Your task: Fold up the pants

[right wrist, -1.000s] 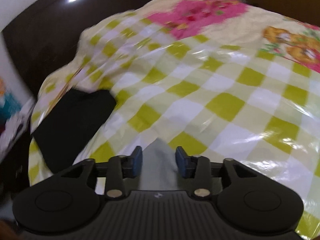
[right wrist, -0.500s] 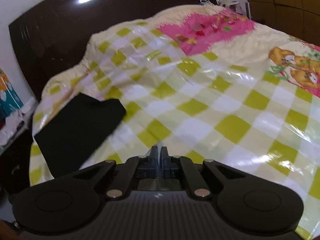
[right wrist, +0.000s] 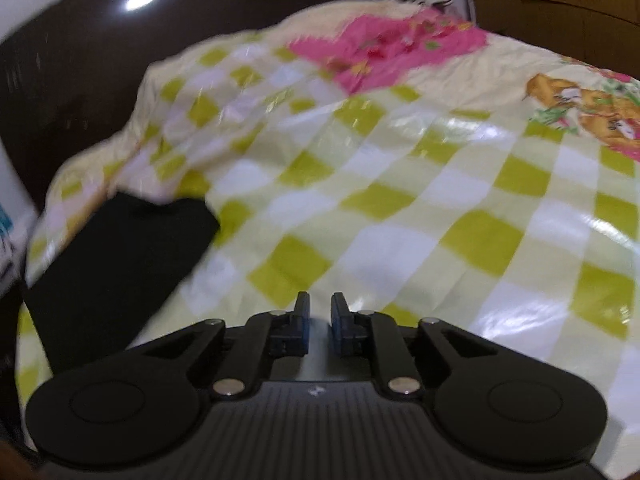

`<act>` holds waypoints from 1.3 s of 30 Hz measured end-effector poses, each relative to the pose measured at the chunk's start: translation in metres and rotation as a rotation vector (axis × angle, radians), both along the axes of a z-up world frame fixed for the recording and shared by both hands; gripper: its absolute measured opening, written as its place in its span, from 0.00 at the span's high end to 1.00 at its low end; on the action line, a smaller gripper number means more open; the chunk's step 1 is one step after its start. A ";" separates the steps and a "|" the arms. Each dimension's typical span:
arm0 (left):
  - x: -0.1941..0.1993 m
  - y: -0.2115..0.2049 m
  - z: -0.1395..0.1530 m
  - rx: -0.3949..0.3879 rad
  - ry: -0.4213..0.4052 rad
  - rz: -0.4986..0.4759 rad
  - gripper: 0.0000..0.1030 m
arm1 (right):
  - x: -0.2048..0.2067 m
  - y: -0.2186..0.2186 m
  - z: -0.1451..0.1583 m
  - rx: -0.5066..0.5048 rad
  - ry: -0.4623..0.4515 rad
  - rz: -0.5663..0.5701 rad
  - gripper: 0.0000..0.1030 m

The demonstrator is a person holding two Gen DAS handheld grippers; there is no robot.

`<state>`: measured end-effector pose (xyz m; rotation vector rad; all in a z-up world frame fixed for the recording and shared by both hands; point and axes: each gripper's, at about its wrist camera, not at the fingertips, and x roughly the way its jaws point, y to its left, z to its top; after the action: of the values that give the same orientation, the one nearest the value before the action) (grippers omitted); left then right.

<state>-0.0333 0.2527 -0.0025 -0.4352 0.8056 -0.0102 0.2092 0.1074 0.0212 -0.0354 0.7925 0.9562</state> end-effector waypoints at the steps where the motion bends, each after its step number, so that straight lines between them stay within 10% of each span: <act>1: 0.000 0.000 0.006 0.024 -0.014 0.004 0.73 | 0.001 -0.009 0.009 0.016 -0.003 -0.016 0.86; 10: 0.029 -0.013 0.035 0.146 -0.133 -0.041 0.73 | -0.025 -0.084 0.034 0.022 -0.019 -0.108 0.75; 27: 0.134 -0.020 -0.003 0.218 -0.084 -0.067 0.73 | -0.006 -0.052 -0.031 0.038 0.145 -0.091 0.75; 39: 0.095 0.001 0.006 0.200 -0.070 -0.013 0.68 | -0.036 -0.125 -0.006 0.025 0.125 -0.197 0.63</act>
<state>0.0617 0.2536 0.0036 -0.2394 0.7320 0.0425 0.1732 -0.0173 0.0149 0.1234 0.8816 0.7862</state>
